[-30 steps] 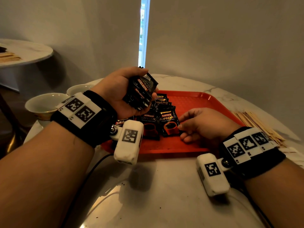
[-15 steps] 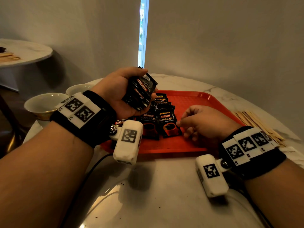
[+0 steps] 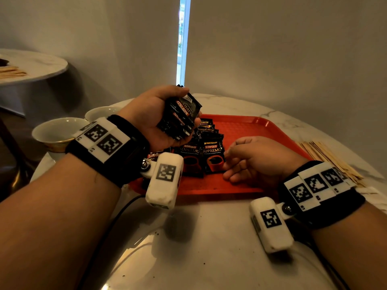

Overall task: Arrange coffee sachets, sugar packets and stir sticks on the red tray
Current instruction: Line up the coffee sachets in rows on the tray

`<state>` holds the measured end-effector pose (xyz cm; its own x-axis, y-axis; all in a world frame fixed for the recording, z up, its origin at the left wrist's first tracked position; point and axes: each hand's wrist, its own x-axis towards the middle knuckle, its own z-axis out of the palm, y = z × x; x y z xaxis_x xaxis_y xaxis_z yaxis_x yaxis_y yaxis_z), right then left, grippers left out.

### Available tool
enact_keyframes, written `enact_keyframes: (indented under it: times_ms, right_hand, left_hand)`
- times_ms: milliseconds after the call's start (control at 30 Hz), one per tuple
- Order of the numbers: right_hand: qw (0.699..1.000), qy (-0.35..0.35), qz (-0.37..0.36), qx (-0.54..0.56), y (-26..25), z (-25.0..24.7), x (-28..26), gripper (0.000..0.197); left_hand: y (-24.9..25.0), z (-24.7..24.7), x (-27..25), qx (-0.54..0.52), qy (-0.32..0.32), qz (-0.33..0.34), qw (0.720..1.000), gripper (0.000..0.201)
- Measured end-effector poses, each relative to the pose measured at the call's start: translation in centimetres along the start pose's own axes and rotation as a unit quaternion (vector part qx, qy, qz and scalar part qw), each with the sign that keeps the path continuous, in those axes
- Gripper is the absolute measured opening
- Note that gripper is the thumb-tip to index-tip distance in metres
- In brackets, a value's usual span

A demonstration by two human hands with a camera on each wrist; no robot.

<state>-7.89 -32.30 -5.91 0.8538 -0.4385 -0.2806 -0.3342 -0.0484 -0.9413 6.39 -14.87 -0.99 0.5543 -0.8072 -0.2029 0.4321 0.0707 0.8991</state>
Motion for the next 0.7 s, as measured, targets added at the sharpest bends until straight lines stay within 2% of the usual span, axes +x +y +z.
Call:
enact_keyframes:
  times_ms: [100, 167, 267, 367, 533, 700]
  right_hand:
    - [0.997, 0.028, -0.049, -0.056, -0.1, -0.4, -0.1, 0.009]
    - [0.990, 0.050, -0.111, -0.073, -0.3, -0.6, -0.2, 0.012]
    - [0.969, 0.056, -0.236, -0.043, -0.7, -0.4, -0.2, 0.035]
    - [0.946, 0.062, -0.318, -0.027, -0.9, -0.3, -0.4, 0.055]
    - [0.928, 0.055, -0.370, -0.012, -1.1, 0.7, -0.8, 0.045]
    - [0.919, 0.065, -0.386, -0.048, -1.1, 1.1, -1.2, 0.042]
  left_hand:
    - [-0.2, 0.0, 0.1, -0.007, 0.001, 0.000, 1.000, 0.030]
    - [-0.3, 0.1, 0.1, 0.000, -0.002, -0.004, 1.000, 0.031]
    - [-0.6, 0.4, 0.3, 0.020, -0.020, -0.015, 0.999, 0.028]
    - [-1.0, 0.9, 0.3, 0.035, -0.047, -0.026, 0.998, 0.025]
    - [-1.6, 1.1, 0.4, 0.063, -0.085, -0.032, 0.994, 0.034]
    - [-2.0, 1.5, 0.3, 0.073, -0.098, -0.041, 0.992, 0.028]
